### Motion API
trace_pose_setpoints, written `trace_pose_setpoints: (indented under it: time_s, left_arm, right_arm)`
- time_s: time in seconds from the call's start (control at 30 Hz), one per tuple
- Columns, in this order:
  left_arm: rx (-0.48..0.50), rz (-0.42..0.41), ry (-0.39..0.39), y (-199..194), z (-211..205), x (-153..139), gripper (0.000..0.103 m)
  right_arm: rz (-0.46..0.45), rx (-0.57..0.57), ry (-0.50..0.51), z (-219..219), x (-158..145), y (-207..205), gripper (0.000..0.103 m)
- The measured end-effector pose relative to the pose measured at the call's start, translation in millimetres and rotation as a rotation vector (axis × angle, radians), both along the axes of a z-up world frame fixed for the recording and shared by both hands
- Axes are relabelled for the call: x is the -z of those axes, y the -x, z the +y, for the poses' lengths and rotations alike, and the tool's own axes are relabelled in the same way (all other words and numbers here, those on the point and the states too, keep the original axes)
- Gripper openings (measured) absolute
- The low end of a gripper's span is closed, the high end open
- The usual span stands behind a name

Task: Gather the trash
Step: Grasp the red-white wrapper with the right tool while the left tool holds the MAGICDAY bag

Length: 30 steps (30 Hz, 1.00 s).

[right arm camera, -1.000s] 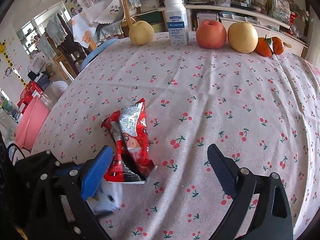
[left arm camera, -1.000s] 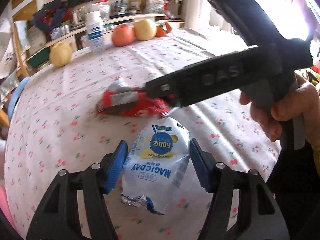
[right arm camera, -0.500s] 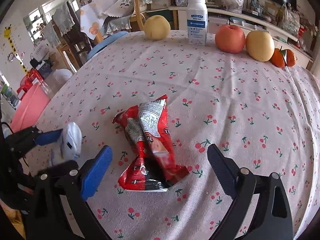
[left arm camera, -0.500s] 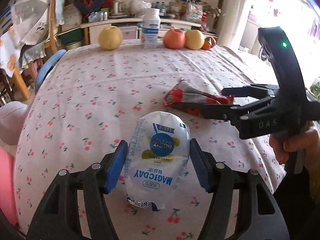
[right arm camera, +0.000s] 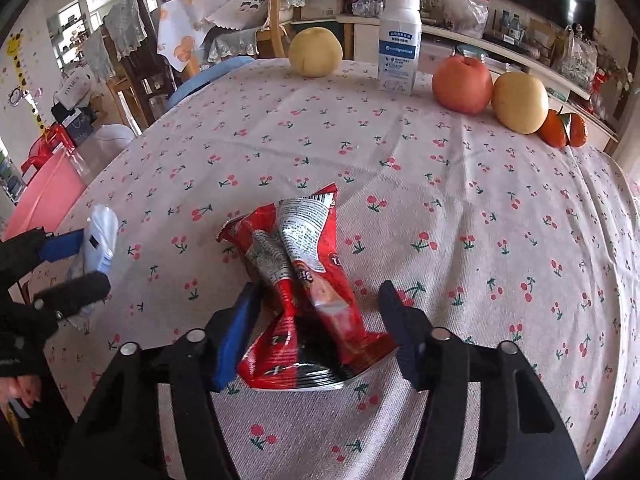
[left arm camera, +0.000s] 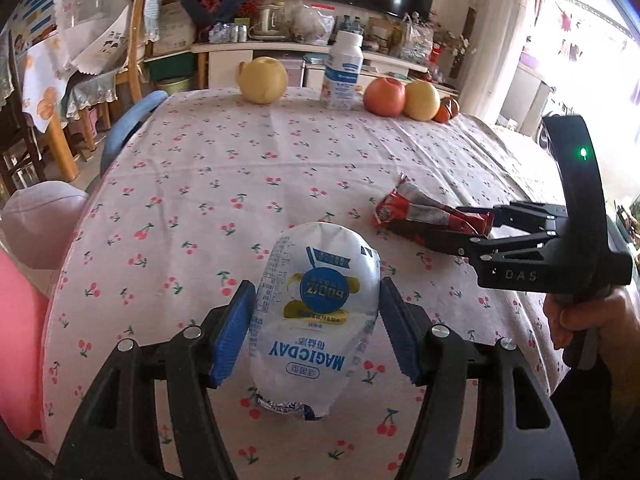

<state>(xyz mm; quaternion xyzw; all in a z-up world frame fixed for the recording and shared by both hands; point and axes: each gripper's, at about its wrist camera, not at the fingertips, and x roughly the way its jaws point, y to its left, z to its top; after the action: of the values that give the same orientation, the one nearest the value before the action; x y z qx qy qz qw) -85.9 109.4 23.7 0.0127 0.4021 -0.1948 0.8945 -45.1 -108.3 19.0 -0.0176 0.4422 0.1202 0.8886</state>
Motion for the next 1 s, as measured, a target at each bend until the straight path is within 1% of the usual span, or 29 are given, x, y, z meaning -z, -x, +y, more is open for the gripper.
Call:
trace_pose_setpoints:
  time_s: [0.2,0.5,0.57,0.63,0.77,0.83,1.0]
  left_arm:
    - [-0.035,-0.019,0.031,2,15,-6,0.064]
    - [-0.086,-0.048,0.082,4,42,-15,0.064]
    - [-0.096,-0.055,0.091,5,47,-16,0.063]
    - [-0.110,-0.061,0.102,5,54,-18,0.058]
    - [-0.136,-0.073,0.125,5,67,-20,0.057]
    - [-0.143,-0.067,0.136,3,72,-19,0.057]
    - [-0.150,-0.026,0.161,-2,80,-13,0.057]
  right_arm:
    - [-0.021,0.018,0.012,2,1,6,0.057]
    - [-0.054,0.043,0.031,5,-1,20,0.043]
    - [-0.063,0.050,0.045,8,-1,24,0.042]
    - [-0.067,0.060,0.048,8,-2,26,0.041]
    - [-0.065,0.077,0.023,7,-4,30,0.041]
    - [-0.063,0.084,0.007,7,-5,32,0.041]
    - [-0.061,0.084,0.015,14,-4,36,0.041]
